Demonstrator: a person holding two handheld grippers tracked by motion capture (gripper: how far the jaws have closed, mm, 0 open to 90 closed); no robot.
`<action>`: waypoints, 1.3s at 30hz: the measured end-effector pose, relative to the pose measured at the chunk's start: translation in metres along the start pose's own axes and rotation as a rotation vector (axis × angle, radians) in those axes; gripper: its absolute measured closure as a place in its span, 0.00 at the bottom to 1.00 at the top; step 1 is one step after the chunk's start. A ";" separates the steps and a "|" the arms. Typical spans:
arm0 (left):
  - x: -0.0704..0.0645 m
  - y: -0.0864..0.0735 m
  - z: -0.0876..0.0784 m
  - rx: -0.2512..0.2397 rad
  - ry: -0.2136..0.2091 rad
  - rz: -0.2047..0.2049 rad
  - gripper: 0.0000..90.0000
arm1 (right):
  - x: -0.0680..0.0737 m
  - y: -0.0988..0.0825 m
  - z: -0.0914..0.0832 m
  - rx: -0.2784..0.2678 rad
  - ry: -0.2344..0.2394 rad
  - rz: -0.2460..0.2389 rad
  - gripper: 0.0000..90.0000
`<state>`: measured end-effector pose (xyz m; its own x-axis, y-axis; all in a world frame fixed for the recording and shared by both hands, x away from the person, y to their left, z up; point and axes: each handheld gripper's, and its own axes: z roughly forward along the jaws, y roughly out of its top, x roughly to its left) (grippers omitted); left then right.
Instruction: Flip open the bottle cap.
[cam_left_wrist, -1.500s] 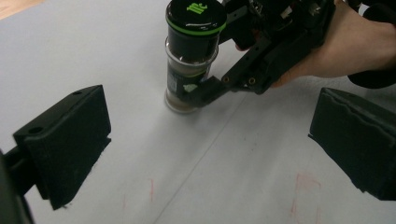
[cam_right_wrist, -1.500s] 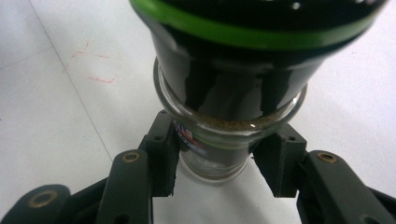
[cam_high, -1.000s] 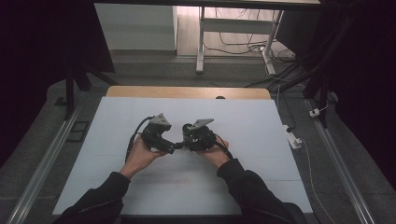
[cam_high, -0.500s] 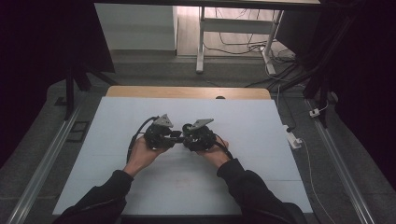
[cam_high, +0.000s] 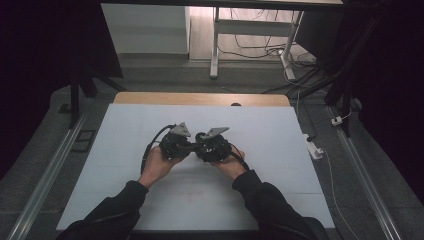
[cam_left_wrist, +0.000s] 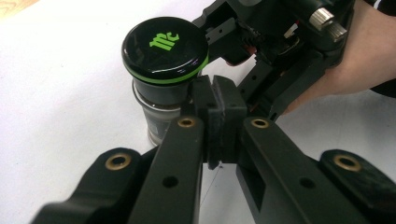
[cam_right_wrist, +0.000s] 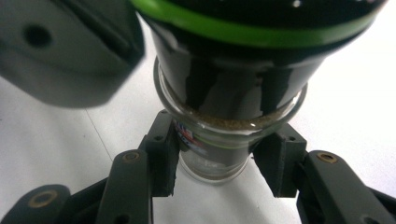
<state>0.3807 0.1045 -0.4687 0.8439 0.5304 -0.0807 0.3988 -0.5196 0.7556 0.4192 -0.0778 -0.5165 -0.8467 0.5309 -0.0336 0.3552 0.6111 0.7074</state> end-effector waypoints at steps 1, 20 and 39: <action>0.000 0.000 0.001 0.001 0.002 0.000 0.99 | 0.000 0.000 0.000 -0.001 0.001 0.003 0.59; 0.006 0.006 -0.009 -0.054 -0.012 -0.058 0.99 | 0.001 0.000 0.000 -0.001 -0.006 -0.006 0.59; 0.020 0.022 -0.015 -0.067 0.039 -0.070 0.99 | 0.001 0.000 0.000 0.002 -0.007 -0.009 0.59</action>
<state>0.4009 0.1138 -0.4436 0.7995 0.5905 -0.1102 0.4303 -0.4348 0.7911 0.4181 -0.0774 -0.5168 -0.8473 0.5293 -0.0446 0.3483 0.6171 0.7056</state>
